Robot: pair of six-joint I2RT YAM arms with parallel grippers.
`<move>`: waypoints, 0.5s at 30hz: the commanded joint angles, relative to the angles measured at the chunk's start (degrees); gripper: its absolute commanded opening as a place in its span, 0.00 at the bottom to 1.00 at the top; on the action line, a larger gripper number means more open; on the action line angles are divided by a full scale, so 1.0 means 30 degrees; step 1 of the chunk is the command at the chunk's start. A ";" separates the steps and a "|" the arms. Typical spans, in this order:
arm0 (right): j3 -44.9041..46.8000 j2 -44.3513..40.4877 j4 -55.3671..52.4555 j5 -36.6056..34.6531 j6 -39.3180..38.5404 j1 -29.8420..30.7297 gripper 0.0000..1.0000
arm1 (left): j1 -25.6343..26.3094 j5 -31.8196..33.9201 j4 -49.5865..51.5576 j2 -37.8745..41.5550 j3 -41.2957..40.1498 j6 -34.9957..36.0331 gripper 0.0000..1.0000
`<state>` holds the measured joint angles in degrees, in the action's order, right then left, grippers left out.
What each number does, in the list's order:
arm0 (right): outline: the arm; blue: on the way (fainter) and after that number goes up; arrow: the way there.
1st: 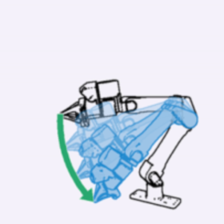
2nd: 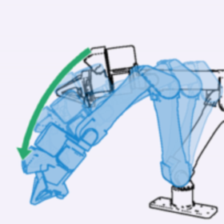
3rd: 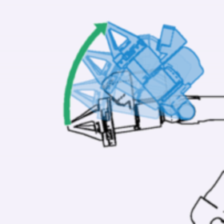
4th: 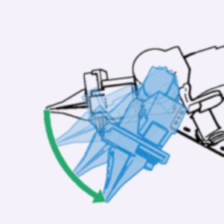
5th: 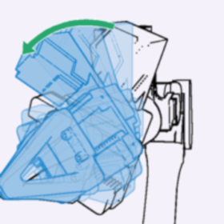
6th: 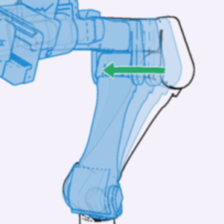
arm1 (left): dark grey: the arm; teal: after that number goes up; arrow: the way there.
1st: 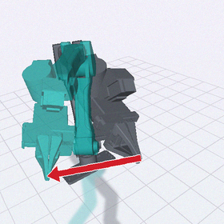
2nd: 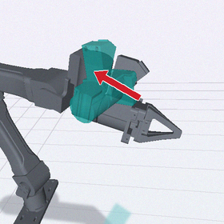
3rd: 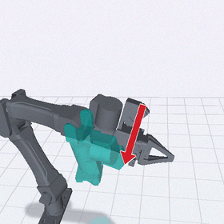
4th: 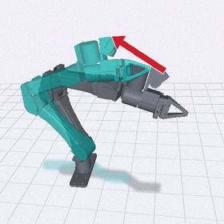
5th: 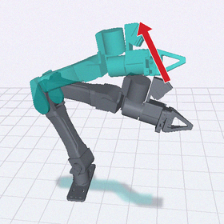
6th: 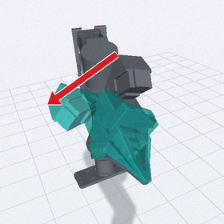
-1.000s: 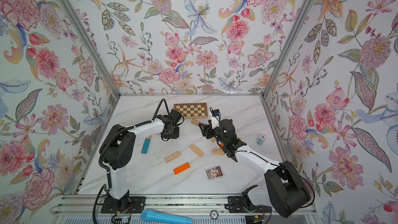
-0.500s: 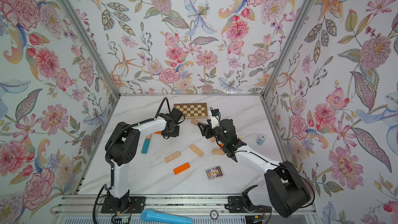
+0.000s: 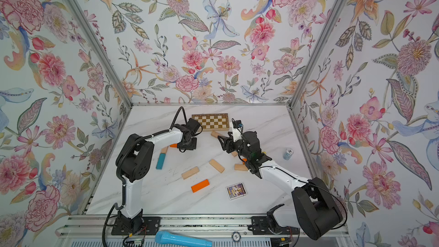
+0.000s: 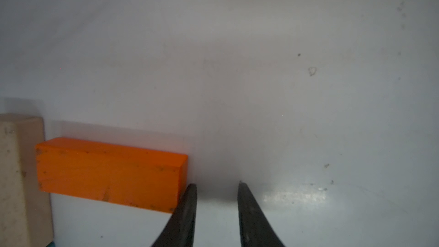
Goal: Assemble the number 6 with building blocks
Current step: Adjust the building block at the center of the board.
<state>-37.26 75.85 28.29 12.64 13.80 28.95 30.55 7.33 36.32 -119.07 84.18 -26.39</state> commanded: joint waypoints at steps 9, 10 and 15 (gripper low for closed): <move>-0.0003 0.0159 0.0500 0.0334 0.0149 0.0106 0.66 | -0.0397 0.0427 0.0741 -0.1224 0.0174 0.0404 0.32; -0.0003 0.0145 0.0509 0.0353 0.0145 0.0128 0.66 | -0.0419 0.0405 0.0776 -0.1254 0.0195 0.0434 0.32; -0.0003 0.0223 0.0500 0.0386 0.0115 0.0163 0.66 | -0.0419 0.0456 0.0774 -0.1109 0.0031 0.0585 0.32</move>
<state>-37.26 75.85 28.36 13.06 13.80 29.08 30.11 7.97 36.32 -119.74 85.06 -25.89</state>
